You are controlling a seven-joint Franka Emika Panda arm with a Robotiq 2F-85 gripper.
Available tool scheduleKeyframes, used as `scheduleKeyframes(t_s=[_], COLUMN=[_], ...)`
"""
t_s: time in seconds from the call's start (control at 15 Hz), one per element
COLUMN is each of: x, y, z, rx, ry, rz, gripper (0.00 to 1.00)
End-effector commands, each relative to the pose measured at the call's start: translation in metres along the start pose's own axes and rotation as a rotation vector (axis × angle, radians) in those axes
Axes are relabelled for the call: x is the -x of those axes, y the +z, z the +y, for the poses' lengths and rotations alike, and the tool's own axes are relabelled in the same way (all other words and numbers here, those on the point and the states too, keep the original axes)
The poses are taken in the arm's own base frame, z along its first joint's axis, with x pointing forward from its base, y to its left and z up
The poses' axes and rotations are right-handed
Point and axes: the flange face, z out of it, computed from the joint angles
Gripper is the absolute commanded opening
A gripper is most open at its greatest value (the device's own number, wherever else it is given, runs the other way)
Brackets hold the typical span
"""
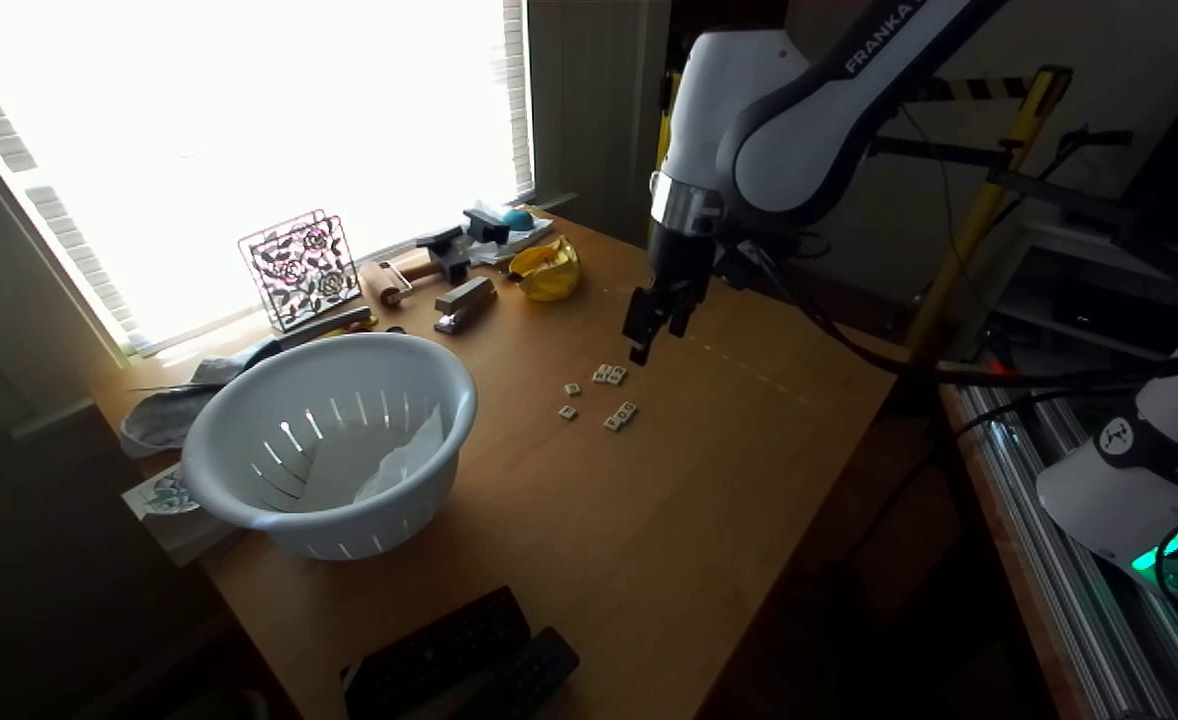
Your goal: Align three letters in a straight line
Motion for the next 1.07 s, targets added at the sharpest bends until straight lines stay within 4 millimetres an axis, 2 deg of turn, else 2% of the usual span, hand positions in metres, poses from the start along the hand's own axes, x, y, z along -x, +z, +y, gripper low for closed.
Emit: scheduleKeyframes(t_s=[0.0,0.87,0.93,1.0], x=[0.008,0.023,0.012,0.013], y=[-0.017,-0.057,-0.047,-0.049], z=[0.002,0.001,0.0,0.0], rx=[0.042,0.068,0.049,0.05], ry=[-0.022,-0.034,-0.045,-0.042], rz=[-0.004,-0.016,-0.01,-0.012], gripper=[1.0,1.0,1.0,1.0])
